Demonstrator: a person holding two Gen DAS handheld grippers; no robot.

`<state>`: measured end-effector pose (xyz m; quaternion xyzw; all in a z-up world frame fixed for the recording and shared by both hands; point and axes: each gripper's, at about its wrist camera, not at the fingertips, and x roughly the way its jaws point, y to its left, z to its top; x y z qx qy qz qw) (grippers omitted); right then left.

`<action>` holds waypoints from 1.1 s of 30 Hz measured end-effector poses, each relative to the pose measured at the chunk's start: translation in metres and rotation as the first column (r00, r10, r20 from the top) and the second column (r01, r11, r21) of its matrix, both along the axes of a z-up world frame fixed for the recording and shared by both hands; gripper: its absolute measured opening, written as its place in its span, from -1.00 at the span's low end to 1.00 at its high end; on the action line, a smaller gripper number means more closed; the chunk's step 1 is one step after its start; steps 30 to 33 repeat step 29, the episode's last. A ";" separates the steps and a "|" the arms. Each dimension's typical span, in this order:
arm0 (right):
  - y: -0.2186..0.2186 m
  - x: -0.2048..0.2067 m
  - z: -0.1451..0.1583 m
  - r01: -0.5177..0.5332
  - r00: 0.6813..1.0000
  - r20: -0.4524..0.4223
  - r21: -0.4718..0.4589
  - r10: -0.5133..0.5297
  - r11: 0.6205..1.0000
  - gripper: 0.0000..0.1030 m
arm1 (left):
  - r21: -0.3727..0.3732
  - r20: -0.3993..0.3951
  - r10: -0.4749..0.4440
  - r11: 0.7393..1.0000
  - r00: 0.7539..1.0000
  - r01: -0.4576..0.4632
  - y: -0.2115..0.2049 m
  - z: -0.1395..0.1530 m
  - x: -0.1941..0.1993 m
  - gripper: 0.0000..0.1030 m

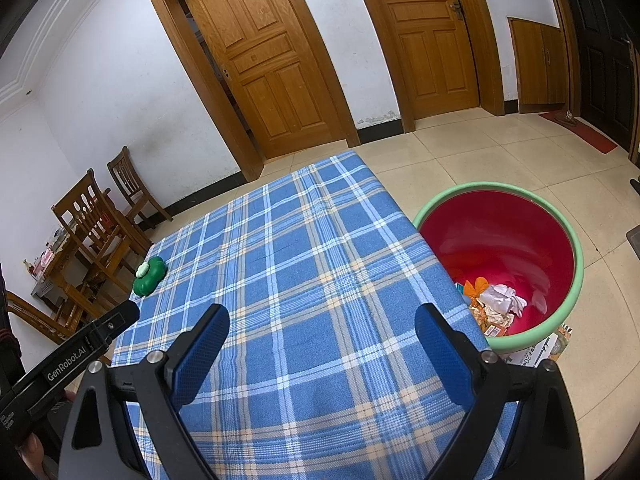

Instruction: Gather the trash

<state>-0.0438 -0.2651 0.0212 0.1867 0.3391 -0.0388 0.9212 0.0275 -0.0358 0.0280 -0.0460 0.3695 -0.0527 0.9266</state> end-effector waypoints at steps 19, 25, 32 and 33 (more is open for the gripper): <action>-0.001 0.000 0.000 0.000 1.000 0.000 0.000 0.000 1.000 0.86 | -0.001 -0.001 0.000 1.000 1.000 0.000 0.001 0.000 0.000 0.56; 0.002 0.000 -0.001 0.000 1.000 -0.006 -0.001 0.000 1.000 0.86 | -0.001 -0.005 0.002 1.000 1.000 -0.002 0.001 -0.002 0.000 0.56; 0.009 0.003 -0.006 0.001 1.000 -0.026 -0.009 -0.002 1.000 0.86 | 0.002 -0.018 0.006 1.000 1.000 -0.006 0.003 -0.010 0.001 0.56; 0.009 0.003 -0.006 0.001 1.000 -0.026 -0.009 -0.002 1.000 0.86 | 0.002 -0.018 0.006 1.000 1.000 -0.006 0.003 -0.010 0.001 0.56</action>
